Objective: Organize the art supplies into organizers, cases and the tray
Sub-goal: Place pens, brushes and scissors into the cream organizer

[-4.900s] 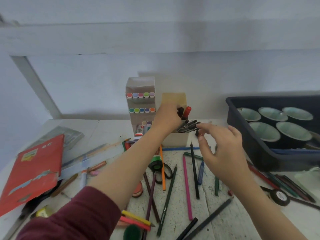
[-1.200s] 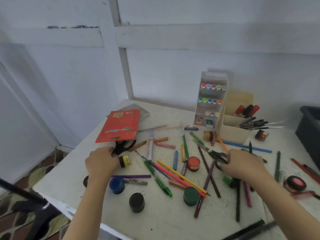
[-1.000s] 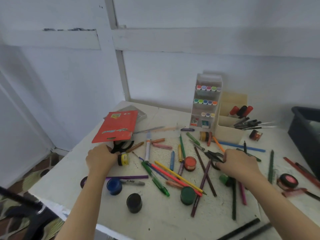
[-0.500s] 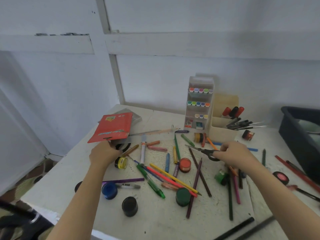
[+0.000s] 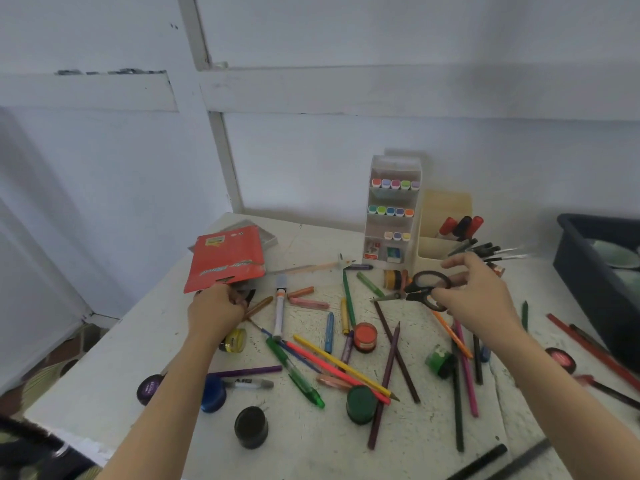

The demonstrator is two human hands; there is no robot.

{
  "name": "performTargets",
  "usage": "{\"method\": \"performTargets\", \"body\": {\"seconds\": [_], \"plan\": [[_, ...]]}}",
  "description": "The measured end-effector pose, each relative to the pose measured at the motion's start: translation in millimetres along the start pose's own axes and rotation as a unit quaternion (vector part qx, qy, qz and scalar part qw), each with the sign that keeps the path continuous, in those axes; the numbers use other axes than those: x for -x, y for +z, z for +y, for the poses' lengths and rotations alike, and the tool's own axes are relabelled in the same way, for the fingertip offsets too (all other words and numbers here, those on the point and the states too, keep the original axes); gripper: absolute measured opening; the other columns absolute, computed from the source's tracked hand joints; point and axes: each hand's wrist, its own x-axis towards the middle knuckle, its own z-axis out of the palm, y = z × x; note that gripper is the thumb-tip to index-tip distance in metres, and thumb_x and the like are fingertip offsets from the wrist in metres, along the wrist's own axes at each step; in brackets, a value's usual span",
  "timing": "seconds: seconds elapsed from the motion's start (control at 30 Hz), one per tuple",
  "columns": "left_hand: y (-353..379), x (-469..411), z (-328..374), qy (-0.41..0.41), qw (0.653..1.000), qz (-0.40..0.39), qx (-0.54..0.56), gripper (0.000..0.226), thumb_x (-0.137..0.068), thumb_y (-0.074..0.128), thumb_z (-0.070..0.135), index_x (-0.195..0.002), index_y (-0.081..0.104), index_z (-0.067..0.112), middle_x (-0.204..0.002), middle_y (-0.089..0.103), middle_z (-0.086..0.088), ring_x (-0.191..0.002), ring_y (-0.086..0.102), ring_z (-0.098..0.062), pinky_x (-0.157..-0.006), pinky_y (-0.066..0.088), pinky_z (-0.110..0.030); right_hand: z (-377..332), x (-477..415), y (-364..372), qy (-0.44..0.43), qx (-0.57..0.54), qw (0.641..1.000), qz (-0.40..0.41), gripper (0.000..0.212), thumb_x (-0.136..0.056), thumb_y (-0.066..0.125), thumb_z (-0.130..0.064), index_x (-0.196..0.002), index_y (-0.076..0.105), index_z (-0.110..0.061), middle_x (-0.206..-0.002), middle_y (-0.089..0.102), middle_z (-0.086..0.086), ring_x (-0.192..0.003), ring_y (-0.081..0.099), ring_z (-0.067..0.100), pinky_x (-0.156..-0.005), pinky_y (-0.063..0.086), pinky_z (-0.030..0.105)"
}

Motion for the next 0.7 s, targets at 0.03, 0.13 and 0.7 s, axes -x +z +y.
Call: {"method": "performTargets", "body": {"seconds": [0.03,0.13,0.7], "plan": [[0.2,0.7,0.3,0.006,1.0,0.005,-0.008,0.014,-0.088,0.055,0.018,-0.091,0.066,0.011,-0.09,0.064,-0.006,-0.085,0.056,-0.025,-0.071,0.044,-0.032,-1.0,0.3,1.0,-0.018,-0.006,1.0,0.01,0.036,-0.079,0.067,-0.005,-0.104,0.05,-0.024,-0.083,0.061,-0.005,-0.078,0.06,0.014,-0.065,0.049,0.031],[-1.3,5.6,3.3,0.033,0.998,0.041,-0.038,0.02,-0.091,0.05,0.016,-0.1,0.068,0.012,-0.102,0.065,-0.01,-0.1,0.053,-0.031,-0.076,0.042,-0.033,-4.8,0.1,4.3,-0.077,-0.032,0.996,0.024,0.031,-0.082,0.065,-0.003,-0.101,0.052,-0.023,-0.086,0.061,-0.007,-0.079,0.06,0.007,-0.065,0.048,0.02],[-44.5,36.9,86.2,0.161,0.963,0.086,0.197,0.021,-0.1,0.036,0.014,-0.107,0.057,0.014,-0.083,0.058,0.006,-0.076,0.054,-0.006,-0.067,0.05,-0.029,-20.7,1.4,14.7,-0.183,-0.04,0.982,-0.006,0.021,-0.088,0.061,-0.007,-0.104,0.062,-0.02,-0.09,0.064,-0.014,-0.082,0.06,-0.005,-0.069,0.046,0.005]]}}
